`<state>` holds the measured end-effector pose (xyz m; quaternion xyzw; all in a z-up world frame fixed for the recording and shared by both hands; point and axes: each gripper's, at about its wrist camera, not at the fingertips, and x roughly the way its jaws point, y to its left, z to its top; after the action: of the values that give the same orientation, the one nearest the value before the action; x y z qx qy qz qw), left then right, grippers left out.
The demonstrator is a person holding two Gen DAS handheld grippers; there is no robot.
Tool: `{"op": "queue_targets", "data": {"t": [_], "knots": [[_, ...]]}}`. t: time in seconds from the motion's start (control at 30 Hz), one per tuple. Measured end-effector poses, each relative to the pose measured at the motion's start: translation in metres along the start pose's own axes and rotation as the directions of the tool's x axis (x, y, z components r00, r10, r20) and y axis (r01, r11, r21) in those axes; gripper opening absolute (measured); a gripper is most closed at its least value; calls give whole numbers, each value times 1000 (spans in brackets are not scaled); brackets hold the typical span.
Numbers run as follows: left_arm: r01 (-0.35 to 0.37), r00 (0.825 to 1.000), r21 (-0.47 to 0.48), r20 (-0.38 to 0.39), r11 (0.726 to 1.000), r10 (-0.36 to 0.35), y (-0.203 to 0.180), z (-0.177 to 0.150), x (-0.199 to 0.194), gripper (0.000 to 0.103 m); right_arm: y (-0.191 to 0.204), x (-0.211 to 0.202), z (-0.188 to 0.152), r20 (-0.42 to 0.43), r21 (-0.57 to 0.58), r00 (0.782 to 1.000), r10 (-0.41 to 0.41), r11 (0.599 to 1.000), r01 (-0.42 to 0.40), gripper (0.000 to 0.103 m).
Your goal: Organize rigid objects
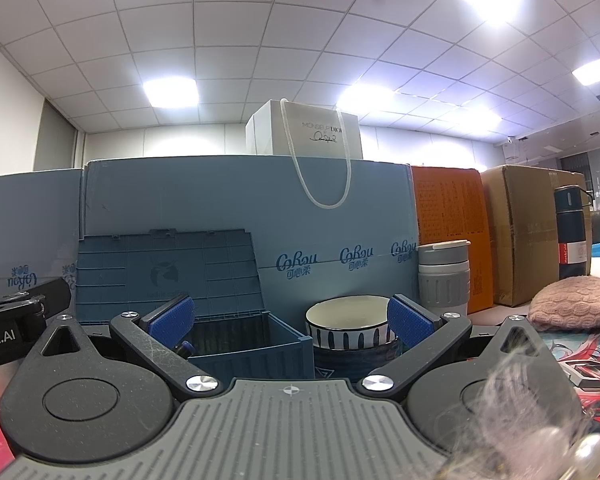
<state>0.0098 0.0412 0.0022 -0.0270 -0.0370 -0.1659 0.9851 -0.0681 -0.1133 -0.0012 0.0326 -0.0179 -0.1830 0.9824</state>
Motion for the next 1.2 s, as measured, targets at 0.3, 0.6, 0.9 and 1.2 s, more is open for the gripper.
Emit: {"op": "queue_targets", "data": {"t": [0.3, 0.6, 0.9, 1.2], "knots": [[-32, 999, 26, 2, 999, 32, -4, 0, -2, 103, 0, -1, 1, 4, 2, 1000, 1, 1000, -1, 103], [-104, 994, 40, 15, 994, 104, -7, 0, -4, 103, -1, 0, 1, 3, 3, 1000, -1, 1000, 1, 103], [-147, 989, 42, 21, 988, 146, -6, 0, -5, 103, -1, 0, 0, -1, 3, 1000, -5, 1000, 5, 103], [-158, 987, 38, 18, 987, 157, -6, 0, -5, 103, 0, 2, 0, -9, -3, 1000, -9, 1000, 9, 103]]}}
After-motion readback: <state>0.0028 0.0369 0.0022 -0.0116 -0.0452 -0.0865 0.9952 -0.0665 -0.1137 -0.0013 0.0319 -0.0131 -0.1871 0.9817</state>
